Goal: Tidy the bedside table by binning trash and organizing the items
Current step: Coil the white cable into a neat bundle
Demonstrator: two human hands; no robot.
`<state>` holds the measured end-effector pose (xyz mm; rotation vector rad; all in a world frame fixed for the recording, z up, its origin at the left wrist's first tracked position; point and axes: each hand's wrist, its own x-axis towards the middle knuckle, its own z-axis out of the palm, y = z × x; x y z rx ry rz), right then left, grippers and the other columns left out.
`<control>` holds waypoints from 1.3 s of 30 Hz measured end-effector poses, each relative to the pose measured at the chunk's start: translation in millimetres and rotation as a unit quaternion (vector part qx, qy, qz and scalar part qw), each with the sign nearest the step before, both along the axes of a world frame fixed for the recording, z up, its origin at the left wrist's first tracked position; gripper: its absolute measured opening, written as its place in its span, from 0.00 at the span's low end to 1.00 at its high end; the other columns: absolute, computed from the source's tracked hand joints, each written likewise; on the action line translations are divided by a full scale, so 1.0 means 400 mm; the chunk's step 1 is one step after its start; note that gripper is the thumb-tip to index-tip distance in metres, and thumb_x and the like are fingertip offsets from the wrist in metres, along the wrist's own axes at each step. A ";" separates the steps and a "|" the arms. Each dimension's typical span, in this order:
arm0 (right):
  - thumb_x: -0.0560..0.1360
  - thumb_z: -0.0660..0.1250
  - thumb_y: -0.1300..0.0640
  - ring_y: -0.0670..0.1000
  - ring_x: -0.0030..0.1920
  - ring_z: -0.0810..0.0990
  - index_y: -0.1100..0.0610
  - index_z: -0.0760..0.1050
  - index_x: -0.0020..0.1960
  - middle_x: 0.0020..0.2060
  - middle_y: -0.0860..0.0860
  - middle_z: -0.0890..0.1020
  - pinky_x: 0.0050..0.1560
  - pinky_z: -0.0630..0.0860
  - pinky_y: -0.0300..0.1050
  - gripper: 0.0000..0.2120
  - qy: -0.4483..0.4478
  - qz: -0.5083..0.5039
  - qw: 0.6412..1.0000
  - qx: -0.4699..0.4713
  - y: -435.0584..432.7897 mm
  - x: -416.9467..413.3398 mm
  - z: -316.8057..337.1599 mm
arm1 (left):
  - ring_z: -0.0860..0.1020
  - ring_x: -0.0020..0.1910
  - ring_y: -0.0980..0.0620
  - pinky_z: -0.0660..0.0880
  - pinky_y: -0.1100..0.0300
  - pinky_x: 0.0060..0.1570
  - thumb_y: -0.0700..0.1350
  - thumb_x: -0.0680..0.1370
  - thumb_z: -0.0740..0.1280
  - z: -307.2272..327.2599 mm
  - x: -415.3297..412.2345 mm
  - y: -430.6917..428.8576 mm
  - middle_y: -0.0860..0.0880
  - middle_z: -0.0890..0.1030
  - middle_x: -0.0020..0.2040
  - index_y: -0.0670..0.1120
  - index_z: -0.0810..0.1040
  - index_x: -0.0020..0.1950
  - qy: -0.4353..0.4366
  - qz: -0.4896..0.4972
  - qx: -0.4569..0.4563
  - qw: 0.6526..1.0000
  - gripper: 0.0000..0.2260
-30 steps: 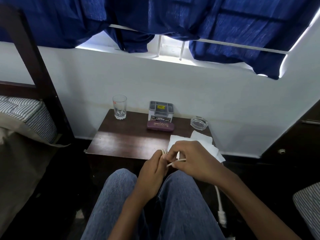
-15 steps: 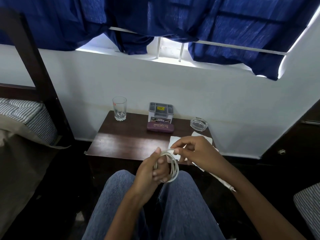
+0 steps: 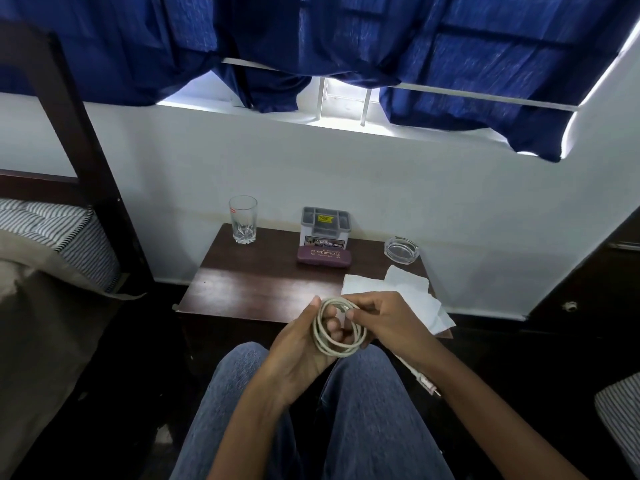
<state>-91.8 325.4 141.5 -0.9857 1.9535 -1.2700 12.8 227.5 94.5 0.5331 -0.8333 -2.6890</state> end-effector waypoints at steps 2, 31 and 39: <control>0.75 0.63 0.68 0.46 0.35 0.79 0.55 0.82 0.51 0.39 0.53 0.84 0.33 0.75 0.36 0.13 0.058 -0.007 0.998 0.018 -0.002 -0.011 -0.009 | 0.79 0.35 0.51 0.79 0.56 0.45 0.47 0.80 0.58 -0.001 0.006 -0.007 0.43 0.79 0.35 0.38 0.80 0.46 -0.059 0.005 -0.114 0.992 0.16; 0.71 0.65 0.68 0.41 0.28 0.76 0.56 0.79 0.43 0.30 0.49 0.81 0.34 0.73 0.35 0.09 0.212 -0.126 0.962 0.116 0.036 -0.116 -0.009 | 0.74 0.28 0.62 0.71 0.70 0.31 0.39 0.81 0.56 -0.028 -0.020 0.030 0.52 0.76 0.30 0.41 0.78 0.47 -0.111 0.121 -0.489 0.857 0.12; 0.70 0.67 0.72 0.54 0.30 0.82 0.67 0.75 0.49 0.32 0.60 0.83 0.30 0.80 0.42 0.08 -0.202 -0.229 0.951 -0.046 0.027 -0.068 -0.003 | 0.73 0.28 0.63 0.69 0.72 0.32 0.39 0.81 0.56 -0.022 -0.022 0.057 0.53 0.75 0.30 0.46 0.75 0.39 -0.095 0.113 -0.527 0.837 0.13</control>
